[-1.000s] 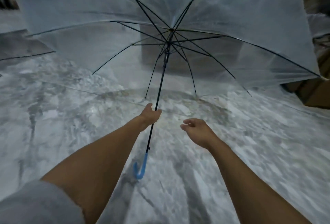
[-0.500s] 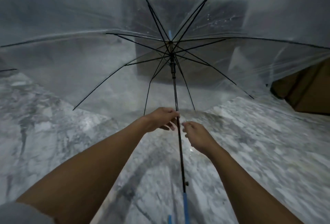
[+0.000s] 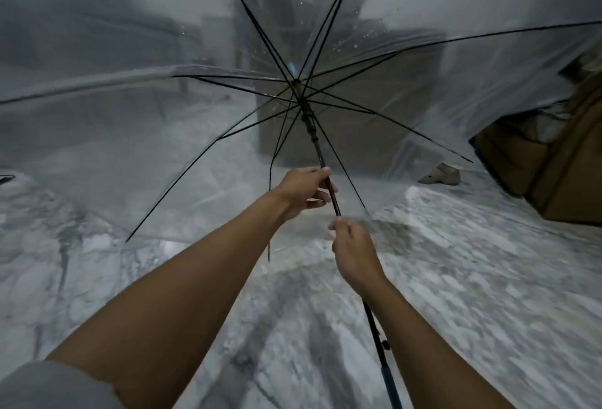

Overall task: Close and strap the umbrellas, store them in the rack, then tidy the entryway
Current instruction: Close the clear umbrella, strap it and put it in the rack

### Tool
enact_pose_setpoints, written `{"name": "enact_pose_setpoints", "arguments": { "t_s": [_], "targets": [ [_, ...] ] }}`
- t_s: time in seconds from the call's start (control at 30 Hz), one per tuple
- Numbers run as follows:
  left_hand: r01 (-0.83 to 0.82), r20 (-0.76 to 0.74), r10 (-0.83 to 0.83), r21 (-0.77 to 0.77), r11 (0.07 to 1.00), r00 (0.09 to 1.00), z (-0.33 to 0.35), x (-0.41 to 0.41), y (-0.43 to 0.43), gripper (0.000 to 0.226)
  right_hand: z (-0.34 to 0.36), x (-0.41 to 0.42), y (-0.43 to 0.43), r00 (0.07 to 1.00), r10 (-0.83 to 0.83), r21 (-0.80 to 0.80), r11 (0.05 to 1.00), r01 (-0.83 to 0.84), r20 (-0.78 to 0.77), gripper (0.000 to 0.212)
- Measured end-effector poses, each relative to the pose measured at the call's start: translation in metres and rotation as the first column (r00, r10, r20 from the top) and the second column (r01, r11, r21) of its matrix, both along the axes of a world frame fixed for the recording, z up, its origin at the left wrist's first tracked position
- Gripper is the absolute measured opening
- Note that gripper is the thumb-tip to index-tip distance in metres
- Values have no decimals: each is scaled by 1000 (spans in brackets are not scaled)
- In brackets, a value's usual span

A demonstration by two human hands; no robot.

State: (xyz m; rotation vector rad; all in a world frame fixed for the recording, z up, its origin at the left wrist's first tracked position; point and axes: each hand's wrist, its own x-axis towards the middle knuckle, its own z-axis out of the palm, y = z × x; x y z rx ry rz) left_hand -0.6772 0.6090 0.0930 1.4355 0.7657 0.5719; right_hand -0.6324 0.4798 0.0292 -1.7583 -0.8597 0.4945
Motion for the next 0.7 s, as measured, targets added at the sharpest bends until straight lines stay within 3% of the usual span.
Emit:
{"name": "enact_pose_setpoints", "arguments": {
  "t_s": [0.1, 0.17, 0.27, 0.4, 0.53, 0.7],
  "targets": [
    [77, -2, -77, 5, 997, 997, 17, -9, -1, 22, 11, 3, -2, 1000, 7, 55, 998, -8, 7, 36],
    [55, 91, -51, -40, 998, 995, 29, -11, 2, 26, 17, -3, -6, 996, 8, 74, 997, -15, 84, 40],
    [-43, 315, 86, -141, 989, 945, 47, -9, 9, 40, 18, -11, -11, 991, 41, 96, 994, -53, 126, 43],
    [-167, 458, 271, -255, 952, 847, 61, -11, 21, 30, 18, -17, -13, 986, 106, 133, 983, -124, 132, 40],
    [-161, 506, 302, -302, 939, 808, 62, -20, 29, 23, 21, -18, -13, 983, 141, 121, 980, -155, 119, 41],
    [-140, 431, 249, -268, 953, 867, 59, -27, 26, 26, 18, -17, -13, 982, 145, 132, 978, -161, 118, 37]
  ]
}}
